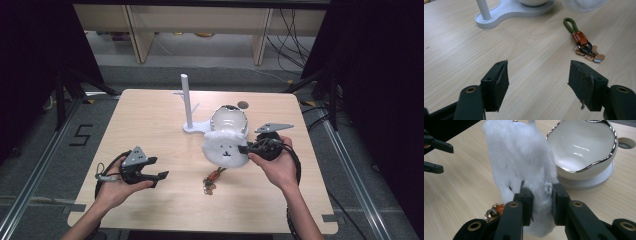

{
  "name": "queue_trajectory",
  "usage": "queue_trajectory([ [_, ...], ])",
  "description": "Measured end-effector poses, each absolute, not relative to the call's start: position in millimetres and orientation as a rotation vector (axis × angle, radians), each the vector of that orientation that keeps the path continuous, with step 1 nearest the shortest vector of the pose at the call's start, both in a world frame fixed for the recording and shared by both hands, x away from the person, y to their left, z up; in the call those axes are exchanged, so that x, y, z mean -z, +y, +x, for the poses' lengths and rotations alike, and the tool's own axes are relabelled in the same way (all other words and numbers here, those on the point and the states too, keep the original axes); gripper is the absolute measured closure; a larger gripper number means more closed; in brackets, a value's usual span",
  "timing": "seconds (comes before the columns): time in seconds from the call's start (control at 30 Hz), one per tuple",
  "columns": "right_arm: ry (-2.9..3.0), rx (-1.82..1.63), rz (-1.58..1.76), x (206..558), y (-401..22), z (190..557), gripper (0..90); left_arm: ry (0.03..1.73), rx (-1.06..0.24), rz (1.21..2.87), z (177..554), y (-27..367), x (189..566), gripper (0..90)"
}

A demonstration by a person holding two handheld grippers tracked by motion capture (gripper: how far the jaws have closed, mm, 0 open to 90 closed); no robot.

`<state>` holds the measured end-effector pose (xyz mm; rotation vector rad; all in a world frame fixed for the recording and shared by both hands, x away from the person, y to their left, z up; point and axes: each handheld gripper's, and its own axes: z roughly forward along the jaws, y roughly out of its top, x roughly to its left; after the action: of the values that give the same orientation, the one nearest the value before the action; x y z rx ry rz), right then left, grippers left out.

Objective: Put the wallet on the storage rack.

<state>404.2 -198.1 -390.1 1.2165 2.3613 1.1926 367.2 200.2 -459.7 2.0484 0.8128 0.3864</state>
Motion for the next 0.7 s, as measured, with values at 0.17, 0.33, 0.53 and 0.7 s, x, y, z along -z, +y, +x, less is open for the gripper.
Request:
queue_trajectory([
  [0.17, 2.341, -1.192, 1.219, 387, -202, 408, 74.9, 0.798, -0.377, 2.068, 369, 201, 460, 31.6],
  [0.33, 2.332, -1.189, 1.248, 384, -205, 411, 75.0, 0.807, -0.379, 2.05, 369, 200, 463, 31.3],
  [0.53, 2.312, -1.181, 1.236, 379, -210, 417, 74.9, 0.805, -0.371, 2.053, 369, 199, 463, 31.3],
  [0.7, 2.297, -1.188, 1.254, 375, -213, 421, 74.9, 0.808, -0.375, 2.051, 369, 199, 462, 31.3],
])
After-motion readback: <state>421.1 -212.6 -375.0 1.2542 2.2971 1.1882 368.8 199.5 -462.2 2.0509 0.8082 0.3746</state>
